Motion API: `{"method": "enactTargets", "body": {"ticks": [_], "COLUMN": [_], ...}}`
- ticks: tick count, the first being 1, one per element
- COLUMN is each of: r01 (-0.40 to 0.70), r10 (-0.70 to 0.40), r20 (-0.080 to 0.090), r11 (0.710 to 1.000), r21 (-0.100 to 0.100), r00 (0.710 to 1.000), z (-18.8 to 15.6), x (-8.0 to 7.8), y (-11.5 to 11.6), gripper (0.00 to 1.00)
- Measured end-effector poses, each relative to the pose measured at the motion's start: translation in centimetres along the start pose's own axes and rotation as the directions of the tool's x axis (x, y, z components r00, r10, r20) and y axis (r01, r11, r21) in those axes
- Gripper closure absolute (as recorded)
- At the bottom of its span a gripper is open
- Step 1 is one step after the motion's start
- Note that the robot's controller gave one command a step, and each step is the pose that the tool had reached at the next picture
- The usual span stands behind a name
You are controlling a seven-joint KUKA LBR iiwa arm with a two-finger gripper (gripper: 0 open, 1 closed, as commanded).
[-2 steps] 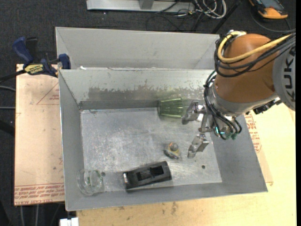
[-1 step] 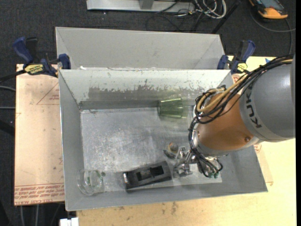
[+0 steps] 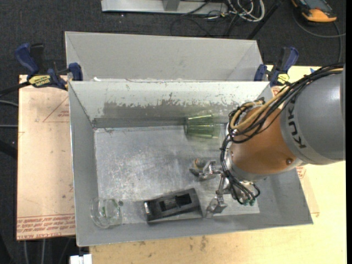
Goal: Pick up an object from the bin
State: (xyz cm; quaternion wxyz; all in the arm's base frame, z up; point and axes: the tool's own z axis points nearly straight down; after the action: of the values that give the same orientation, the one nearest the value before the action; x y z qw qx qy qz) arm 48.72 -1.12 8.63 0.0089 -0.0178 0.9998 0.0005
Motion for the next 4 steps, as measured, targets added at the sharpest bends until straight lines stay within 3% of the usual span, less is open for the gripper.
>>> {"method": "enactTargets", "body": {"ticks": [1, 2, 3, 4], "r01": [0.000, 0.064, 0.182, 0.182], "r10": [0.000, -0.064, -0.182, -0.182], "r20": [-0.001, -0.015, 0.012, 0.012], "r11": [1.000, 0.998, 0.983, 0.983], "r21": [0.000, 0.001, 0.001, 0.001], "r00": [1.000, 0.998, 0.983, 0.983], "z": [0.0, -1.4, 0.9, 0.9], "x": [0.0, 0.0, -0.3, -0.3], "y": [0.0, 2.8, 7.9, 7.9], "gripper": [0.00, 0.00, 1.00, 1.00]}}
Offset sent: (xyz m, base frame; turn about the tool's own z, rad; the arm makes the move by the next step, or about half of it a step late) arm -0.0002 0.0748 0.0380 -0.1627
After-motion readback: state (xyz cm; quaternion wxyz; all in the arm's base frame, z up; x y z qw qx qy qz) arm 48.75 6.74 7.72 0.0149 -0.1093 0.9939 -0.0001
